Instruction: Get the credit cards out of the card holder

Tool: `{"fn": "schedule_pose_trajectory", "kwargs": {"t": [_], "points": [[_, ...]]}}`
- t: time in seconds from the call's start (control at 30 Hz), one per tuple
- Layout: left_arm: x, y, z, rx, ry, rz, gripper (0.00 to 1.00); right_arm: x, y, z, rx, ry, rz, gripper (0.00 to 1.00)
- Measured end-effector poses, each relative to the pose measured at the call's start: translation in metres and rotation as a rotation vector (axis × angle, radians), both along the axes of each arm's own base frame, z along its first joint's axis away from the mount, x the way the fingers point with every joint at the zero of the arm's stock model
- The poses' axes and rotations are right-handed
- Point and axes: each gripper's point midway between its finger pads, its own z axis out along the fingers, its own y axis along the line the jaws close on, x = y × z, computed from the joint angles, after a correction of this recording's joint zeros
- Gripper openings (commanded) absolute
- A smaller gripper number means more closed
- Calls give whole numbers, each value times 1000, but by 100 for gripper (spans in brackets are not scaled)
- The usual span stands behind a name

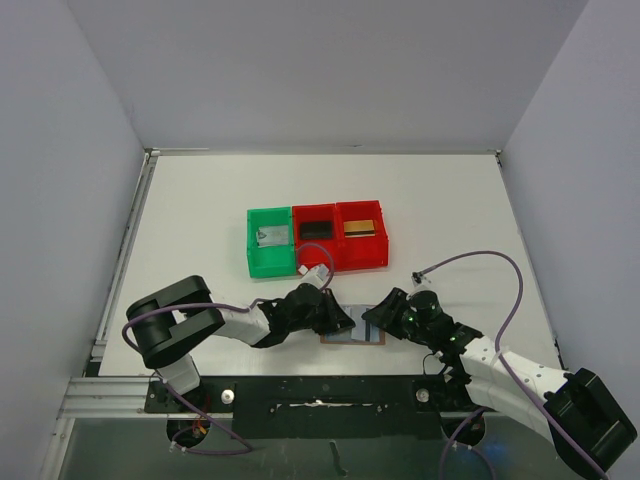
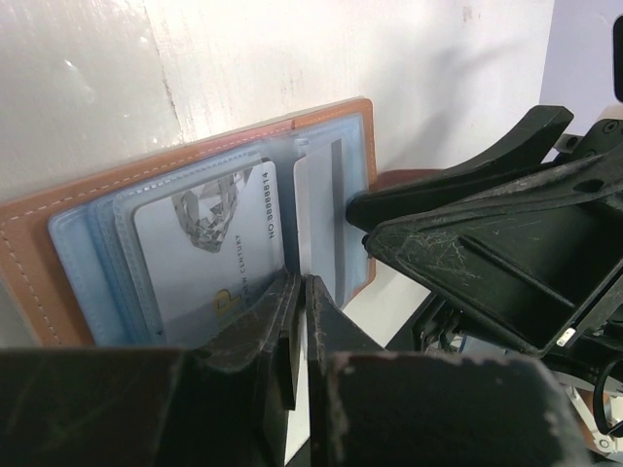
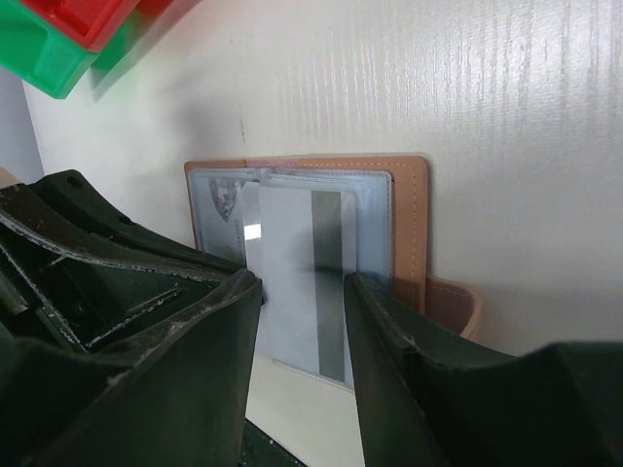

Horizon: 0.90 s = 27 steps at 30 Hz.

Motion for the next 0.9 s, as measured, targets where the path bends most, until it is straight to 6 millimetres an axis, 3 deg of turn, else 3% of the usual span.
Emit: {"fn": "schedule_pose_trajectory", "kwargs": {"t": [0.33,0.63,0.9], "points": [[0,1,-1,8,0,0,0,0,0,0,-1,2,0,42],[4,21,0,27,-15,16,0,0,-2,0,-3,1,-3,43],[3,22,2,32,-29,0,1,0,-3,7,-44,-2,32,50]]}}
